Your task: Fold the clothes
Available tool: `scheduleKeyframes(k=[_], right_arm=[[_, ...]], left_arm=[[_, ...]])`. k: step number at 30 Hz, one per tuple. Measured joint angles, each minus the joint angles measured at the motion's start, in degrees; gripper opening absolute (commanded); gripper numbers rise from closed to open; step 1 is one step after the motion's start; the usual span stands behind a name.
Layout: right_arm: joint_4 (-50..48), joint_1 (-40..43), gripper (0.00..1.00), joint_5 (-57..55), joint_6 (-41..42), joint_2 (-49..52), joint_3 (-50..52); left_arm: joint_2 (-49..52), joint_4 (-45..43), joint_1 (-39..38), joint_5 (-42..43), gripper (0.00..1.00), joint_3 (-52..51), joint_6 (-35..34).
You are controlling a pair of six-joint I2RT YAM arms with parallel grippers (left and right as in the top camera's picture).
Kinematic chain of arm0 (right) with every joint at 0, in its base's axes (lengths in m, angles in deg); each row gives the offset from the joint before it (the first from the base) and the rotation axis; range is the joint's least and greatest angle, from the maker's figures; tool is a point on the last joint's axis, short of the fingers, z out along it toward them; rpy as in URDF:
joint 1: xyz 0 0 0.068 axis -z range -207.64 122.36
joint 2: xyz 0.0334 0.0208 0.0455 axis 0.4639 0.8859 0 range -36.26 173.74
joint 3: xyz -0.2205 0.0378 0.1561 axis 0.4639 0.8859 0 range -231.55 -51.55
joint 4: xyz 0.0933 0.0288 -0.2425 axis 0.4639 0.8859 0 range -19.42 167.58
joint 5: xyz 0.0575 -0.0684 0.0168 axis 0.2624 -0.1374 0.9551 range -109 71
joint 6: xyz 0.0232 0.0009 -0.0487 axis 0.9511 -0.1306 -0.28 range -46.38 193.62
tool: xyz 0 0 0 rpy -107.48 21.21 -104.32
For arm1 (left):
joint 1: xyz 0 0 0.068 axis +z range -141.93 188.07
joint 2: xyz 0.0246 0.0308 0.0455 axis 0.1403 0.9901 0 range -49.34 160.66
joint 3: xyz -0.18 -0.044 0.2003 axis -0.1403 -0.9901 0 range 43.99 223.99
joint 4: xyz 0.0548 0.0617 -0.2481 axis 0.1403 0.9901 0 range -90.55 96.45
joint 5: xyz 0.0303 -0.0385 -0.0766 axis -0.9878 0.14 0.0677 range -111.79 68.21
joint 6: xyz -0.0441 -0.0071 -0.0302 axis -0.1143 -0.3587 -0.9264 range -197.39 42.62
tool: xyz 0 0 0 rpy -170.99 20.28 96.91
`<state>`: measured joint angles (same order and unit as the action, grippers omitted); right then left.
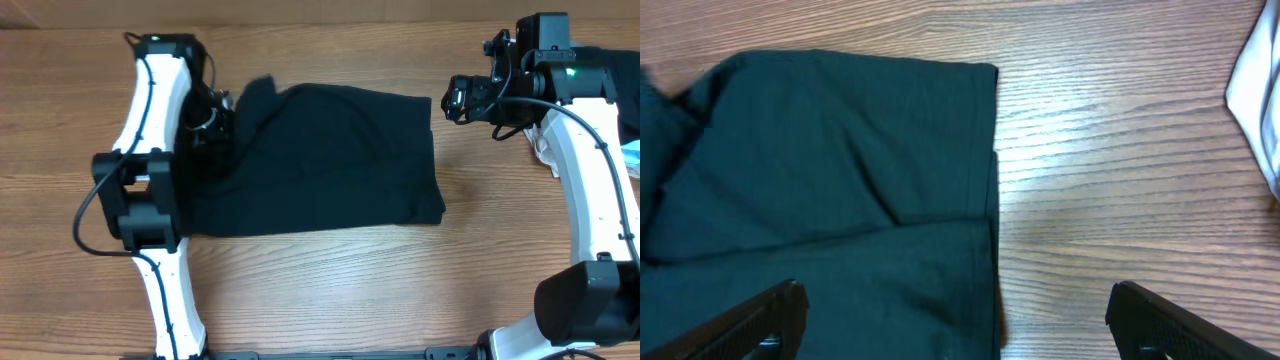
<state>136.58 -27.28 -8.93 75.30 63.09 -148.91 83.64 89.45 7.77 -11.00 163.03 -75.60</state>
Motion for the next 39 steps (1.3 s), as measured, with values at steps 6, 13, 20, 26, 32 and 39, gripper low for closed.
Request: scheduleKeyframes(k=[6,13,20,26,32,39], right_arm=[[-0.37,0.0,1.0,0.0,0.0,0.0,0.0],[-0.31,0.0,1.0,0.0,-0.02,0.0,0.0],[-0.31,0.0,1.0,0.0,0.0,0.0,0.02],[-2.34,0.0,1.0,-0.02,0.0,0.0,1.33],[-3.76,0.0,1.0,0.0,0.02,0.0,4.07],[-4.9,0.0,1.0,0.02,0.0,0.0,4.17]], left_arm=[[0.0,1.16,-3.69,-1.31,0.41,-1.6,-0.09],[-0.02,-2.86,-7.98,-4.42,0.43,-0.9,-0.98],[-1.6,-15.67,-6.82,-6.14,0.73,3.52,-5.22],[-2.05,-21.64,-4.79,-5.84,0.76,3.72,-4.5],[-1.46,-26.27,-3.96,-3.54,0.76,3.72,1.9],[2.73,-32.63,-4.11,-1.62,0.71,3.74,6.93]])
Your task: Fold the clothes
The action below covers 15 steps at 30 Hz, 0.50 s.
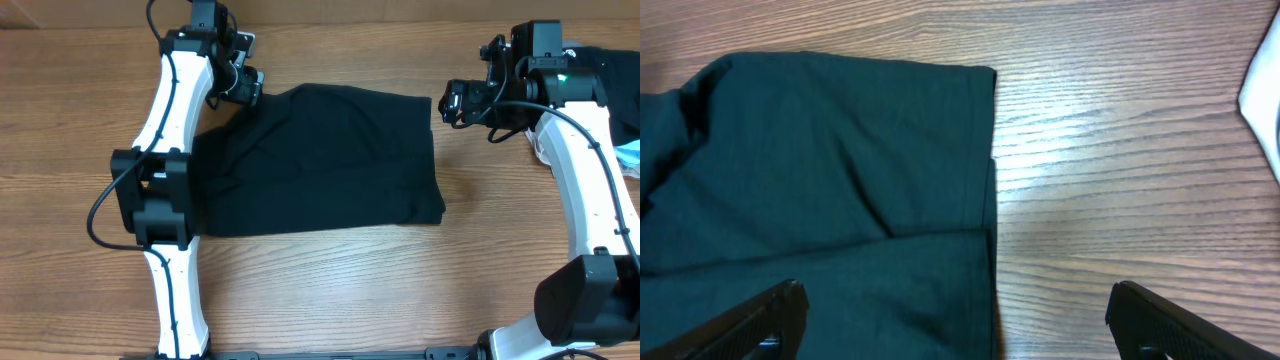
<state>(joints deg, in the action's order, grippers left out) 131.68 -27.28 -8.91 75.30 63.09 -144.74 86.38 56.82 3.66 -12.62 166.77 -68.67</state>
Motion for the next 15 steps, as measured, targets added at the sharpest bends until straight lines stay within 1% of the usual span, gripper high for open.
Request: scheduleKeyframes(k=[3,7,9,15], right_arm=[[-0.02,0.0,1.0,-0.02,0.02,0.0,0.0],[-0.02,-0.02,1.0,0.0,-0.02,0.0,0.0],[-0.02,-0.02,1.0,-0.02,0.0,0.0,0.0],[-0.24,0.0,1.0,0.0,-0.02,0.0,0.0]], left_arm=[[1.49,-1.64,0.0,0.31,0.68,0.0,1.05],[2.45,-3.13,0.0,0.7,0.61,0.0,2.34],[2.73,-3.52,0.0,0.72,0.6,0.0,2.6],[3.93,-3.78,0.0,1.29,0.52,0.0,3.32]])
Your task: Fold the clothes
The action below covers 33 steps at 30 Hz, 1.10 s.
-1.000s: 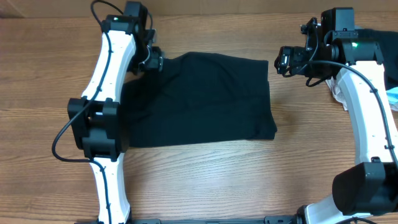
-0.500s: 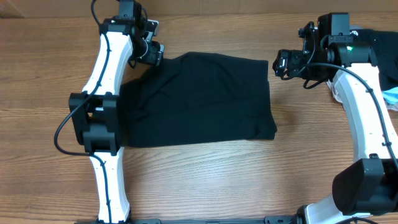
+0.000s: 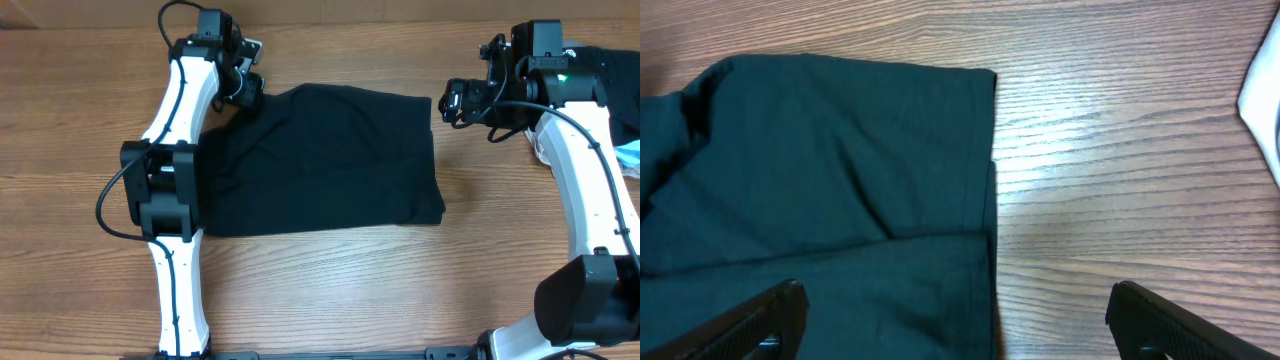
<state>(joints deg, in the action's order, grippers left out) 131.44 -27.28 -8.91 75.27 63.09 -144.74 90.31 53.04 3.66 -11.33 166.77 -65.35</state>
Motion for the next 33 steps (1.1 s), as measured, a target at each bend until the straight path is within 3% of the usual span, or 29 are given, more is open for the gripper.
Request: scheduleKeyframes(k=[3,7,9,17,20,22,33], right_arm=[[-0.07,0.0,1.0,0.0,0.02,0.0,0.0],[-0.22,0.0,1.0,0.0,0.04,0.0,0.0],[-0.24,0.0,1.0,-0.02,0.02,0.0,0.0],[-0.33,0.0,1.0,-0.02,0.02,0.0,0.0],[-0.37,0.0,1.0,-0.02,0.04,0.0,0.0],[-0.37,0.0,1.0,-0.02,0.04,0.0,0.0],[-0.39,0.0,1.0,0.0,0.0,0.0,0.0]], left_arm=[[0.04,0.0,0.0,0.26,0.43,0.0,0.13],[0.09,0.13,0.0,0.5,0.22,0.0,0.2],[0.09,0.13,0.0,0.5,0.18,0.0,0.35],[0.09,0.15,0.0,0.5,0.22,0.0,0.42],[0.09,0.15,0.0,0.52,0.16,0.0,0.39],[0.09,0.15,0.0,0.5,0.04,-0.02,0.24],[0.09,0.33,0.0,0.48,0.04,-0.11,-0.26]])
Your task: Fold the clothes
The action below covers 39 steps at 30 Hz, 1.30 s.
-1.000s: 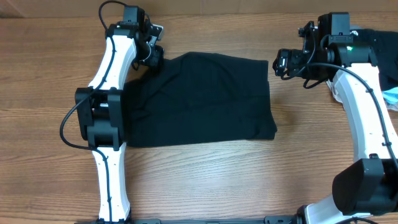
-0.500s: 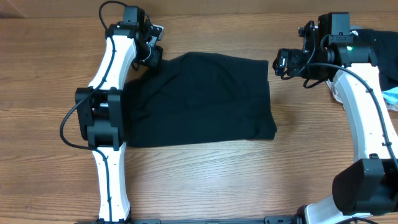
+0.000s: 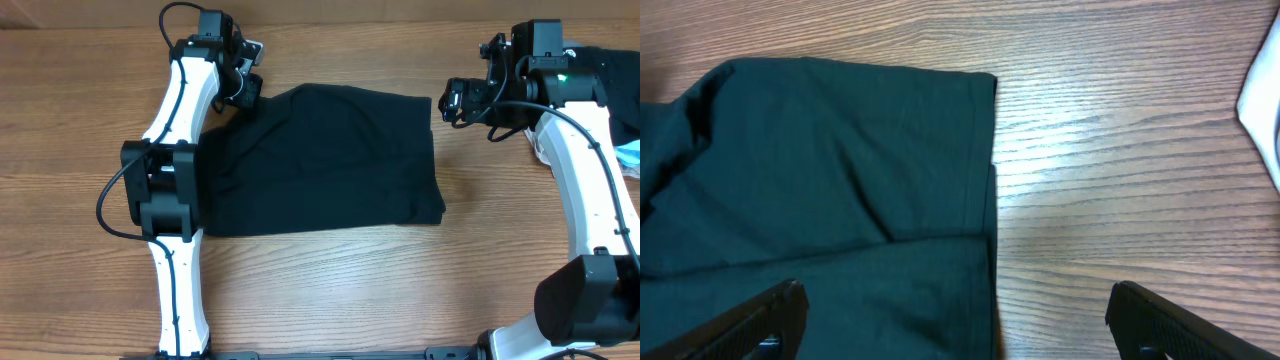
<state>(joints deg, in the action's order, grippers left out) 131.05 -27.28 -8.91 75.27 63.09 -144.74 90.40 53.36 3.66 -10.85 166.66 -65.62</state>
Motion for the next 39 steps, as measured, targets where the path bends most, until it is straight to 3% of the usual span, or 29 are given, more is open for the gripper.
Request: scheduleKeyframes(k=[3,13,16,18,21,30,39], right_arm=[[0.0,0.0,1.0,-0.02,0.02,0.0,0.0],[-0.02,-0.02,1.0,-0.02,0.02,0.0,0.0],[0.0,0.0,1.0,-0.02,0.02,0.0,0.0],[-0.02,-0.02,1.0,-0.02,0.04,0.0,0.0],[0.0,-0.02,1.0,-0.02,0.02,0.0,0.0],[0.0,0.0,1.0,0.0,0.02,0.0,0.0],[-0.02,0.0,1.0,0.0,0.02,0.0,0.0]], left_arm=[[0.02,3.52,0.11,0.0,0.04,3.37,-1.92],[-1.03,19.98,0.81,0.0,0.04,28.04,-6.38],[-1.97,23.02,0.79,0.07,0.33,29.24,-6.16],[-1.97,23.76,0.76,0.42,0.48,28.65,-5.01],[-1.97,24.11,0.76,1.77,0.57,25.07,-2.08],[-1.84,15.32,0.76,3.06,0.6,8.72,3.26],[-1.84,7.85,0.76,3.04,0.61,0.2,3.5]])
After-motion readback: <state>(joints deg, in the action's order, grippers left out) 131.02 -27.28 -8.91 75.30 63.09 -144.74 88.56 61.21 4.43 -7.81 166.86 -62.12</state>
